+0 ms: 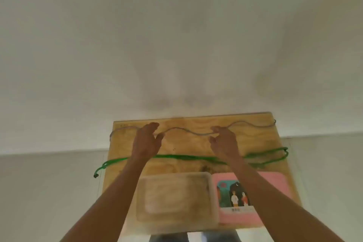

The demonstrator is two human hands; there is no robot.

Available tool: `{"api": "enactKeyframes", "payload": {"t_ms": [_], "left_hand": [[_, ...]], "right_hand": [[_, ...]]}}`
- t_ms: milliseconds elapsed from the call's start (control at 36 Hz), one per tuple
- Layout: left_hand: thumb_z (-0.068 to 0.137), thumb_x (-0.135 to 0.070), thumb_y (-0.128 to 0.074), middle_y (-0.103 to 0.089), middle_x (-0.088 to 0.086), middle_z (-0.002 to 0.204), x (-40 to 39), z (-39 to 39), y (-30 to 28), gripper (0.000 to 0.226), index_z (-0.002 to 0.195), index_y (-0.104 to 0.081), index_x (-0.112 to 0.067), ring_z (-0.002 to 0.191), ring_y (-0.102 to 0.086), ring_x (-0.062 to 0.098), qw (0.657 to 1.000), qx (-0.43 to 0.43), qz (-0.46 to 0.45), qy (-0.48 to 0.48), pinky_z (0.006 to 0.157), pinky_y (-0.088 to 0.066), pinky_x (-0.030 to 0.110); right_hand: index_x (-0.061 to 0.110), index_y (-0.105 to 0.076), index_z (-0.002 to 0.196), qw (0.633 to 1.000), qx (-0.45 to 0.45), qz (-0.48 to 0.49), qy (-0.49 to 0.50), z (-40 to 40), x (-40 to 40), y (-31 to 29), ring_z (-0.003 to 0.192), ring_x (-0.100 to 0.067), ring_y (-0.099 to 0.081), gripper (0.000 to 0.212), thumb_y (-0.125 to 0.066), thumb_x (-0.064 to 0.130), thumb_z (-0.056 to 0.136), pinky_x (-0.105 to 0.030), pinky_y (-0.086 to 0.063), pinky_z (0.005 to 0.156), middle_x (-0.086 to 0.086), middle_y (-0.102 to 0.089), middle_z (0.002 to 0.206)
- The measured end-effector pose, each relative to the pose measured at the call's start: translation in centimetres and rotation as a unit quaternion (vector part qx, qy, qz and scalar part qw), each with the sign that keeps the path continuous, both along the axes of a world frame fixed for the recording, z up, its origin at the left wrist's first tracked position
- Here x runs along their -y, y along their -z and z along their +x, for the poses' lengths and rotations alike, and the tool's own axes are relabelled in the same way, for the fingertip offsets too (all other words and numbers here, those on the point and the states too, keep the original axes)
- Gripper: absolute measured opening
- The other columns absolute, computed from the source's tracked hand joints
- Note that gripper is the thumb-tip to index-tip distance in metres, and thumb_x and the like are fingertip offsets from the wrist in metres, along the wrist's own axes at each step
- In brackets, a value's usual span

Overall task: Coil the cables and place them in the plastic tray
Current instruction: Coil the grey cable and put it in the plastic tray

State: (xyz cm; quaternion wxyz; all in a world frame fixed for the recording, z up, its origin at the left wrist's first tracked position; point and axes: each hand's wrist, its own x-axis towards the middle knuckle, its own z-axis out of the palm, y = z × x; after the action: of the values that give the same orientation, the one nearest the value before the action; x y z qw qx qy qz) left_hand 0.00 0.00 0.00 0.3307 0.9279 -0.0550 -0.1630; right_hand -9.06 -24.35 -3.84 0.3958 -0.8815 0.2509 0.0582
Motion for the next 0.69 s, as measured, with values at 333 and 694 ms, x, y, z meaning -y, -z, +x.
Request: {"api": "enactKeyframes", "payload": {"t_ms": [333,694], "left_hand": [[0.104,-0.031,-0.044,-0.07,0.008,0.112,1.1,3.4,6.7,0.028,0.119,-0.065,-0.019,0.11,-0.059,0.032,0.96,-0.008,0.22,0.175,0.094,-0.041,0.045],[0.104,-0.025,-0.049,-0.06,0.009,0.083,1.2,2.3,-1.5,0.026,0.102,-0.071,-0.01,0.076,-0.058,0.032,0.993,0.119,0.004,-0.004,0.069,-0.046,0.037]], "right_hand": [[0.016,-0.06,0.131,0.977,-0.13,-0.156,-0.063,2.7,0.1,3.9,0.128,-0.029,-0.044,0.048,-0.045,-0.006,0.091,-0.041,-0.049,0.09,-0.004,-0.05,0.137],[0.015,-0.074,0.103,0.989,0.08,-0.127,-0.009,2.2,-0.1,-3.8,0.087,-0.027,-0.057,0.014,-0.062,0.019,0.096,-0.034,-0.046,0.065,-0.007,-0.049,0.107]]}}
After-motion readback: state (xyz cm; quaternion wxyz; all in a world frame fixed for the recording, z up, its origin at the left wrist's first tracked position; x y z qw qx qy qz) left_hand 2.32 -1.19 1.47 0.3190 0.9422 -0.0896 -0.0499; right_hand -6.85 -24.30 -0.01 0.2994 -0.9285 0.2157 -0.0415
